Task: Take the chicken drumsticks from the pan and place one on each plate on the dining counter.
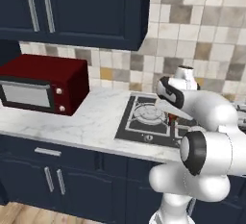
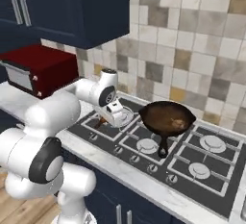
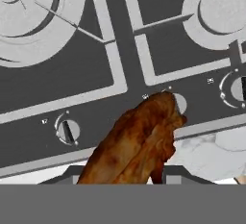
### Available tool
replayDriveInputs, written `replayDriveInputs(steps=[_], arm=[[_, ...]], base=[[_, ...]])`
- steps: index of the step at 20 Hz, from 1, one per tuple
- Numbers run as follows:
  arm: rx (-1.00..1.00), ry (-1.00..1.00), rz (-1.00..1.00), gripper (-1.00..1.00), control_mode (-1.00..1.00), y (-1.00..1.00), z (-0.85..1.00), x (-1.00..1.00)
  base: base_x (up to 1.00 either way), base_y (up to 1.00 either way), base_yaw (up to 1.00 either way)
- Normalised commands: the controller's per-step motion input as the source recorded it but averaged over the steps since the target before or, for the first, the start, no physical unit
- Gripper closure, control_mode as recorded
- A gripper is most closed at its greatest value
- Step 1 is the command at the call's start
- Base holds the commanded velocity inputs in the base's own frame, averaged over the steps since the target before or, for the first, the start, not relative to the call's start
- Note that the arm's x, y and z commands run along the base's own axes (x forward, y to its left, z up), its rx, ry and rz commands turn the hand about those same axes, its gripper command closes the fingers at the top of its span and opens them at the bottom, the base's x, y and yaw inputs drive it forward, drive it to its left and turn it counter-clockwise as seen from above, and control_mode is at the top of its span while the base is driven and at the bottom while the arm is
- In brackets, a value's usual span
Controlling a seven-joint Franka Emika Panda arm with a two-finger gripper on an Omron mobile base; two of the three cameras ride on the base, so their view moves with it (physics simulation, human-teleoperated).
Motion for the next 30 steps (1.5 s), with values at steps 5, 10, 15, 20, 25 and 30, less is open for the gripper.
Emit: replayDriveInputs(steps=[5,10,15,20,25,30], arm=[[0.00,0.00,0.00,1.00,1.00,0.00,0.00,0.00],[0.00,0.00,0.00,1.00,1.00,0.00,0.00,0.00],[0.00,0.00,0.00,1.00,1.00,0.00,0.00,0.00],[0.00,0.00,0.00,1.00,1.00,0.00,0.00,0.00],[0.00,0.00,0.00,1.00,1.00,0.00,0.00,0.00],[0.00,0.00,0.00,1.00,1.00,0.00,0.00,0.00]], base=[[-0.07,0.00,1.00],[0.00,0.00,1.00],[0.00,0.00,1.00],[0.08,0.00,1.00],[0.23,0.00,1.00],[0.57,0.35,0.62]])
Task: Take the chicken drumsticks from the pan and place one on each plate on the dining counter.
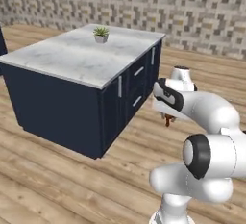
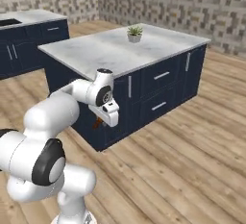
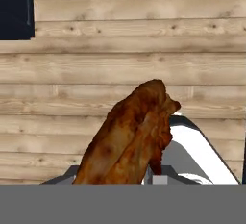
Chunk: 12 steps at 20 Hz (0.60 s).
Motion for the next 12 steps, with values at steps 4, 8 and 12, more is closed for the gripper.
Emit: replayDriveInputs(steps=[4,8,12], arm=[[0.00,0.00,0.00,1.00,1.00,0.00,0.00,0.00],[0.00,0.00,0.00,1.00,1.00,0.00,0.00,0.00],[0.00,0.00,0.00,1.00,1.00,0.00,0.00,0.00]], base=[[0.72,0.74,0.22],[0.78,0.83,0.13],[0.89,0.84,0.06]])
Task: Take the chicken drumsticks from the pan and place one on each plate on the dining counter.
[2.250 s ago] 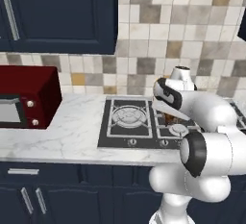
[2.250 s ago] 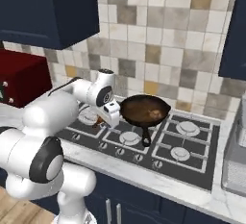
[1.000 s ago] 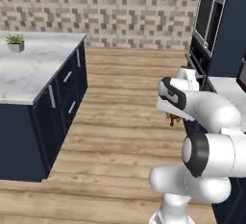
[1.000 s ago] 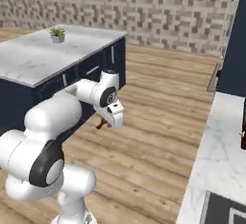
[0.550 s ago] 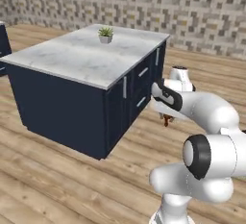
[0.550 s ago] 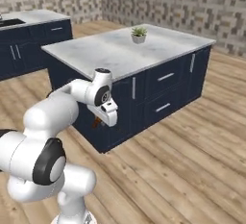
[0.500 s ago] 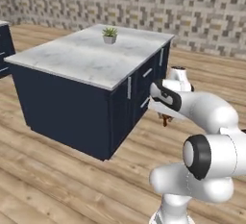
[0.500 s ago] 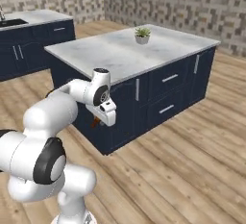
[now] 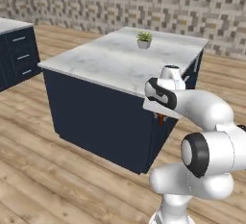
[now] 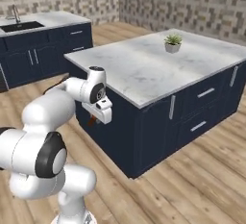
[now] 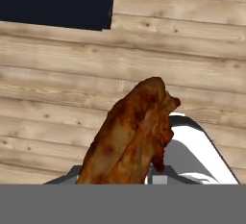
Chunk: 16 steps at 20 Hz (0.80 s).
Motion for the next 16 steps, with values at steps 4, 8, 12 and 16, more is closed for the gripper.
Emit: replayDriveInputs(steps=[4,8,12,16], arm=[[0.00,0.00,0.00,1.00,1.00,0.00,0.00,0.00],[0.00,0.00,0.00,1.00,1.00,0.00,0.00,0.00],[0.00,0.00,0.00,1.00,1.00,0.00,0.00,0.00],[0.00,0.00,0.00,1.00,1.00,0.00,0.00,0.00]], base=[[0.97,0.85,0.02],[1.00,0.86,0.00],[1.00,0.85,0.00],[1.00,0.84,0.00]])
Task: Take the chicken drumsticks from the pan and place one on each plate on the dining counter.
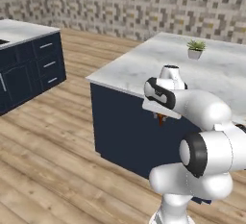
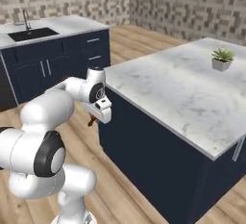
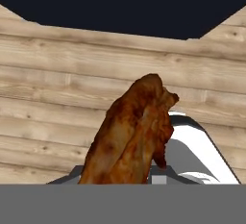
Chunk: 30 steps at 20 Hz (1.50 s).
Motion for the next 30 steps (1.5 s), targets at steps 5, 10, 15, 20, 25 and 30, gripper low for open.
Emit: replayDriveInputs(steps=[5,10,15,20,25,30], arm=[[0.00,0.00,0.00,1.00,1.00,0.00,0.00,0.00],[0.00,0.00,0.00,1.00,1.00,0.00,0.00,0.00],[0.00,0.00,0.00,1.00,1.00,0.00,0.00,0.00],[0.00,0.00,0.00,1.00,1.00,0.00,0.00,0.00],[0.00,0.00,0.00,1.00,1.00,0.00,0.00,0.00],[0.00,0.00,0.00,1.00,1.00,0.00,0.00,0.00]], base=[[1.00,0.84,0.00],[1.00,0.81,0.00],[1.00,0.71,-0.04],[1.00,0.62,-0.13],[1.00,0.52,-0.23],[1.00,0.48,-0.29]])
